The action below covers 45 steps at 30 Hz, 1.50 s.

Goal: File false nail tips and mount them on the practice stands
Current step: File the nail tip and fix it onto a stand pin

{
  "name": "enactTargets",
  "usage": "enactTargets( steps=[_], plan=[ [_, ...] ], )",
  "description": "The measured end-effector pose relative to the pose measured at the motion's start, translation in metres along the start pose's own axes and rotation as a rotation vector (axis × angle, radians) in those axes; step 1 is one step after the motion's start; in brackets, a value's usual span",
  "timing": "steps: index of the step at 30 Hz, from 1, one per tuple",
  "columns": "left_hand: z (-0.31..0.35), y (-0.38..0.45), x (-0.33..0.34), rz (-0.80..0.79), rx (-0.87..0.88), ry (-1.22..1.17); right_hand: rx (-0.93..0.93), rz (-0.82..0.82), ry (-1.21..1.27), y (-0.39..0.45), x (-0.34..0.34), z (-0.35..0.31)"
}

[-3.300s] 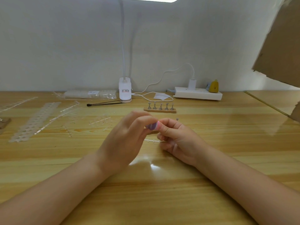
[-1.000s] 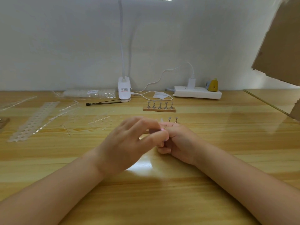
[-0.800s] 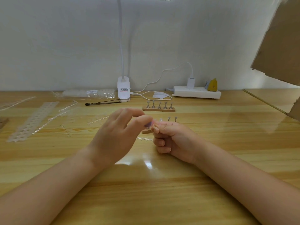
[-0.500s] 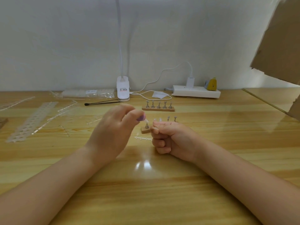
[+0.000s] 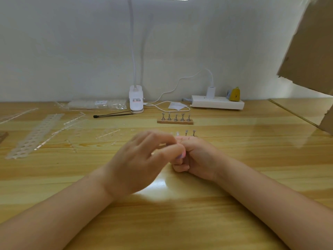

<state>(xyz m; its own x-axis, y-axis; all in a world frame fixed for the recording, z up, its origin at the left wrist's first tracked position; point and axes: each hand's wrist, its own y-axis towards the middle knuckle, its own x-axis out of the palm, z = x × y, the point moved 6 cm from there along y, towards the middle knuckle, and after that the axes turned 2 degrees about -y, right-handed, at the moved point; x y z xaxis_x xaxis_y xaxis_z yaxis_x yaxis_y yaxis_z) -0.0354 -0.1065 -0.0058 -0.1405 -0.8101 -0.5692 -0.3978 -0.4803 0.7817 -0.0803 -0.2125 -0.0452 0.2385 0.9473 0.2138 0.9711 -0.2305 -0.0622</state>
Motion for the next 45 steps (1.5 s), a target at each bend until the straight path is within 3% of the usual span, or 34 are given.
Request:
enactTargets(
  steps=[3, 6, 9, 11, 16, 19, 21, 24, 26, 29, 31, 33, 36, 39, 42, 45],
  plan=[
    [-0.015, -0.003, 0.005, -0.086, -0.138, 0.084, 0.029, 0.053, 0.032, 0.001, -0.005, 0.002],
    [-0.033, -0.006, -0.001, -0.072, -0.275, 0.116, 0.035, 0.073, 0.034, 0.002, -0.007, 0.005],
    [-0.011, -0.002, 0.001, -0.012, -0.055, 0.073, -0.007, 0.035, 0.007, 0.001, -0.002, 0.001],
    [0.001, -0.002, 0.007, -0.059, 0.026, 0.079, -0.022, 0.017, -0.017, 0.0, -0.001, -0.001],
    [-0.04, -0.006, -0.001, -0.106, -0.376, -0.005, 0.036, 0.087, 0.07, 0.002, -0.008, 0.005],
    [-0.017, 0.001, -0.002, -0.023, -0.14, -0.058, 0.009, 0.073, 0.054, 0.001, -0.006, 0.003],
    [-0.004, 0.0, 0.007, -0.06, -0.026, -0.047, -0.01, 0.051, 0.023, 0.001, -0.004, 0.0],
    [-0.027, -0.007, 0.008, -0.093, -0.225, 0.006, 0.015, 0.077, 0.034, 0.001, -0.008, 0.003],
    [-0.036, -0.009, 0.001, -0.056, -0.264, -0.005, 0.013, 0.067, 0.041, 0.002, -0.006, 0.004],
    [-0.012, -0.003, -0.002, 0.031, -0.022, -0.012, -0.012, 0.03, 0.024, 0.002, -0.004, 0.002],
    [-0.001, -0.004, 0.006, -0.036, 0.063, 0.009, -0.021, 0.013, 0.013, 0.002, -0.003, 0.001],
    [-0.014, -0.006, 0.009, -0.098, -0.06, 0.056, -0.006, 0.035, 0.031, 0.002, -0.004, 0.002],
    [-0.042, -0.008, -0.003, -0.044, -0.303, 0.058, 0.012, 0.054, 0.035, 0.002, -0.006, 0.005],
    [-0.027, -0.002, -0.01, 0.05, -0.153, -0.042, 0.009, 0.05, 0.041, 0.002, -0.005, 0.004],
    [0.0, -0.001, 0.004, -0.047, 0.02, -0.058, -0.011, 0.031, 0.017, 0.0, -0.003, 0.001],
    [-0.023, -0.003, 0.008, -0.099, -0.219, 0.022, 0.021, 0.068, 0.036, 0.002, -0.007, 0.004]
  ],
)
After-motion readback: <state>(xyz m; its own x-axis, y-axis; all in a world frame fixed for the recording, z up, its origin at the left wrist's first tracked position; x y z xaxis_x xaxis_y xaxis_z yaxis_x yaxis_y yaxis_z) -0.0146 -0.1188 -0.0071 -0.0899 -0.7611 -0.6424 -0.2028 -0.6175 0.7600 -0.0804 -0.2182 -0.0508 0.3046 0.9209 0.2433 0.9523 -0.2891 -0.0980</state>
